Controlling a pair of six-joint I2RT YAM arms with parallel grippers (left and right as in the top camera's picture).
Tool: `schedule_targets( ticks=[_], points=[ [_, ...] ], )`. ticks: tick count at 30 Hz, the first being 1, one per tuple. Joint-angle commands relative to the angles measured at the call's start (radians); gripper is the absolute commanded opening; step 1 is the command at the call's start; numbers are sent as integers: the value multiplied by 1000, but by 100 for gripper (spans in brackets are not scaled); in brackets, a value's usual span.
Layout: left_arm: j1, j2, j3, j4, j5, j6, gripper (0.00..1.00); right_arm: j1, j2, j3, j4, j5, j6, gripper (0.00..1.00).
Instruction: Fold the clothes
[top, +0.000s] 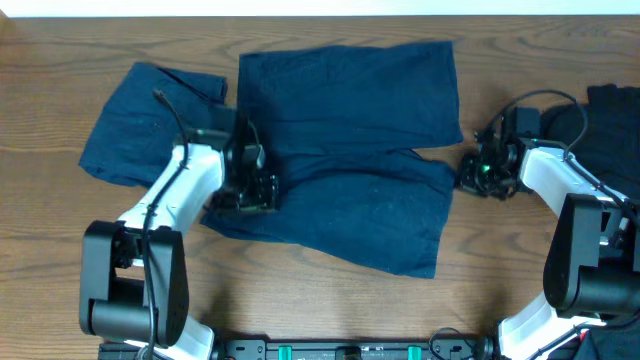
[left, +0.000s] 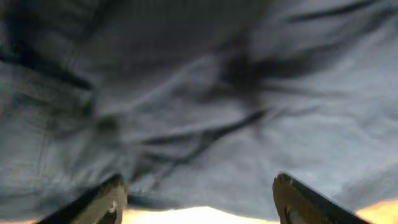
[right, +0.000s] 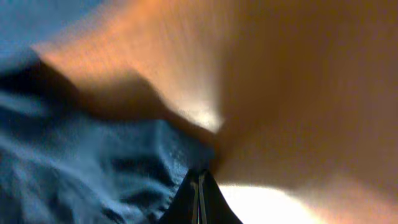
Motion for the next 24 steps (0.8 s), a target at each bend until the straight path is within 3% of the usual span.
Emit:
schedule_targets(
  ticks=[1, 8, 13, 16, 18, 22, 24],
  points=[
    [-1, 8, -95, 56, 22, -5, 76, -11, 5, 8, 110, -16, -3, 1],
    [-1, 8, -182, 116, -20, -5, 73, -24, 5, 8, 345, -15, 73, 1],
    [-1, 8, -182, 126, -19, -5, 72, -27, 5, 8, 288, -102, 70, 2],
    [-1, 8, -182, 126, -19, -5, 73, -26, 5, 8, 137, -127, 11, 35],
    [-1, 8, -182, 126, -19, -5, 73, -26, 6, 7, 56, -109, -4, 45],
    [-1, 8, -182, 127, -19, -5, 73, -23, 7, 6, -22, -44, -4, 50],
    [-1, 8, -182, 127, -19, -5, 73, -21, 7, 2, -25, -57, -3, 38]
  ],
)
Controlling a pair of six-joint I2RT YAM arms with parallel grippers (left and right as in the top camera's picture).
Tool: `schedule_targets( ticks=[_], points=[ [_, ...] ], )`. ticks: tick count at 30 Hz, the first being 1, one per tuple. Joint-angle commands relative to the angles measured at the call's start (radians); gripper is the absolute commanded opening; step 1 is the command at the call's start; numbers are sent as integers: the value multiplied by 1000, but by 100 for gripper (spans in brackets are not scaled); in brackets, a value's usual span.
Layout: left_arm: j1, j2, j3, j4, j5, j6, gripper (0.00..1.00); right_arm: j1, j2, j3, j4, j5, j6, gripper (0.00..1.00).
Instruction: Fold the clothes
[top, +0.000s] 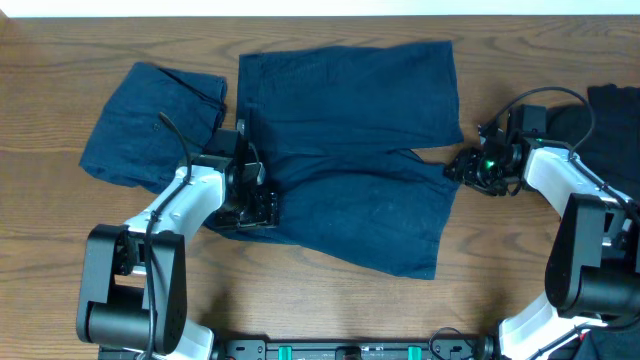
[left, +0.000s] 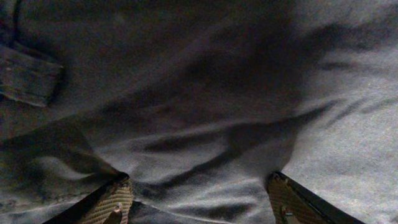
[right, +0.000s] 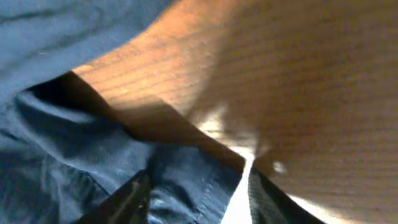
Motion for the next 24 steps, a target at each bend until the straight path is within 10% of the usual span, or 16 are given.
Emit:
schedule_targets(
  ticks=[1, 5, 9, 24],
  points=[
    [-1, 34, -44, 3, -18, -2, 73, 2, 7, -7, -8, 0, -10, 31],
    [-1, 34, -44, 2, -18, -2, 73, 18, 7, -22, -24, -25, -10, 27],
    [-1, 34, -44, 3, -18, -2, 73, 27, 7, -29, -2, -17, -8, 1],
    [-1, 34, -44, 3, -18, -2, 73, -116, -7, 91, 291, -101, 227, 1]
  ],
)
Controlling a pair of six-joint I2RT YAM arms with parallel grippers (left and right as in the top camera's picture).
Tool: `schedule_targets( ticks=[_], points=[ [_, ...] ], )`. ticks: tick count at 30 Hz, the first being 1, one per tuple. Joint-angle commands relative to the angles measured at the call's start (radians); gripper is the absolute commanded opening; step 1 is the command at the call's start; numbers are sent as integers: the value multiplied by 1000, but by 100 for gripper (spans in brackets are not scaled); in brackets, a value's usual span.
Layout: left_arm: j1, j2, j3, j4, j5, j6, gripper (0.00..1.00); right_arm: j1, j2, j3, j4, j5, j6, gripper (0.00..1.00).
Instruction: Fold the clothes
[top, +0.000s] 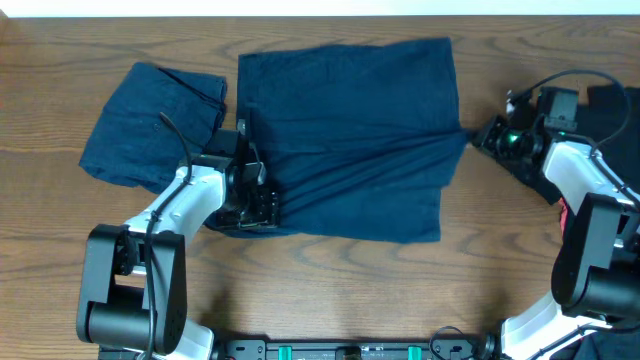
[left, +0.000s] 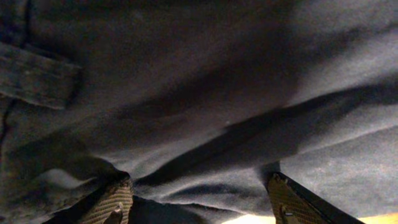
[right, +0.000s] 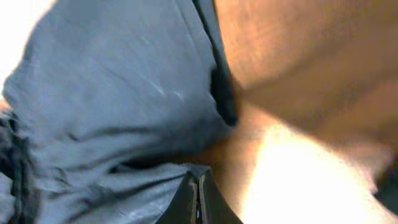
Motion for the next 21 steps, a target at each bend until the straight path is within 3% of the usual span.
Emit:
schedule_targets(
  ticks=[1, 2, 4, 6, 8, 11, 15, 21],
  points=[
    [1, 34, -44, -1, -30, -2, 73, -27, -7, 23, 38, 33, 61, 1],
    [1, 34, -44, -1, -30, -2, 73, -27, -7, 23, 37, 31, 64, 9],
    [1, 34, -44, 0, -30, -2, 73, -27, -7, 23, 7, 31, 60, 43],
    [1, 34, -44, 0, -30, -2, 73, -32, -8, 23, -49, 30, 21, 55],
    [1, 34, -44, 0, -29, -2, 73, -39, -8, 23, -144, 31, -47, 56],
    [1, 34, -44, -1, -29, -2, 73, -39, -8, 23, -345, 30, -127, 45],
    [1, 34, -42, -2, -21, -2, 73, 6, -8, 8, -628, 31, -248, 42],
    [1, 34, 8, -61, -22, -2, 73, 145, -8, -88, -695, 109, -251, 48]
  ],
)
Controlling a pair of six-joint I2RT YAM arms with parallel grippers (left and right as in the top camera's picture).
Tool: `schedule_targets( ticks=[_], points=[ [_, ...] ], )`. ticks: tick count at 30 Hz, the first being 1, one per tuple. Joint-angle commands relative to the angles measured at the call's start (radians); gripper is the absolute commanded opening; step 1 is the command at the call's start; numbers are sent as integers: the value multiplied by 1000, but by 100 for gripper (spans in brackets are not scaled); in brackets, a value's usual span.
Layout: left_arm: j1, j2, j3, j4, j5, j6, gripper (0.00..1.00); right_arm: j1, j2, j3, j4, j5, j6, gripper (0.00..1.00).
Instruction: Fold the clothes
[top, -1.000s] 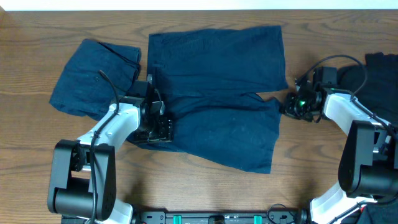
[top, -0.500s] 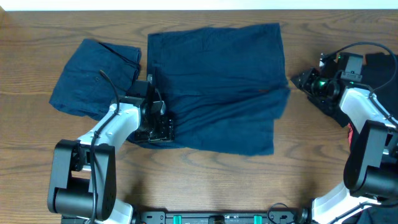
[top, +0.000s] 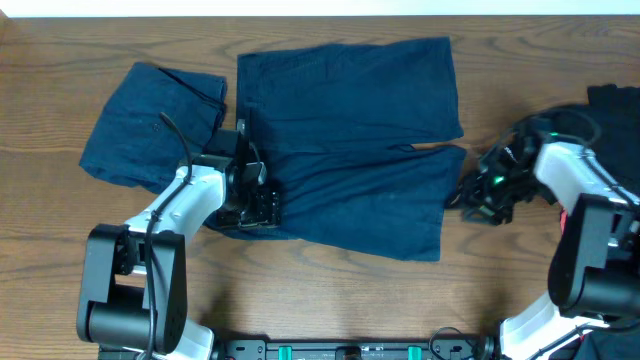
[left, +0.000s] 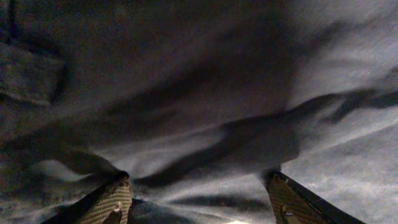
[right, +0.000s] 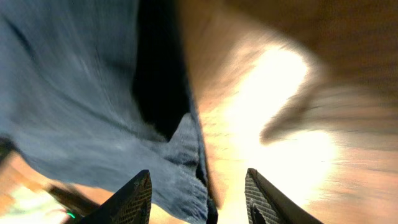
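Observation:
Dark blue shorts lie spread on the wooden table, waistband to the left, two legs reaching right. My left gripper rests open on the near leg's left end, its fingers pressing into the cloth. My right gripper stands open just right of the near leg's hem corner, with the hem edge between its spread fingers. A second folded blue garment lies at the left.
A dark cloth pile sits at the right table edge behind the right arm. The table's far edge runs just beyond the shorts. Bare wood shows in front of the shorts.
My right gripper was shut on the near leg's hem, pulled up toward the far leg. It is now open and lower, beside the hem, and the leg lies spread out again.
The right gripper was shut at the hem, then open on it, then shut on it and drawn toward the far leg. Now it is open and the leg lies flat. The left gripper has stayed open on the shorts' left end.

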Motion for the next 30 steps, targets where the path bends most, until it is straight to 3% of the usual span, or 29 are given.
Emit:
schedule_targets(
  ticks=[1, 8, 13, 16, 23, 30],
  points=[
    [1, 32, 16, -55, -27, -2, 73, 84, -8, -66, 12, 68, -10, 48],
    [1, 2, 103, -138, -27, -2, 73, 218, -8, -205, 76, 60, 56, 41],
    [1, -53, 109, -136, -32, -2, 77, 249, -16, -214, 84, 56, 72, 2],
    [1, -77, 109, -150, -60, -2, 78, 219, -43, -187, 57, 103, 74, 1],
    [1, -87, 101, -216, -121, 1, 79, 96, -165, -69, -81, 449, 170, 1],
    [0, -87, 38, -204, 3, -2, 81, 80, -216, -68, -78, 440, 177, 1]
  ],
)
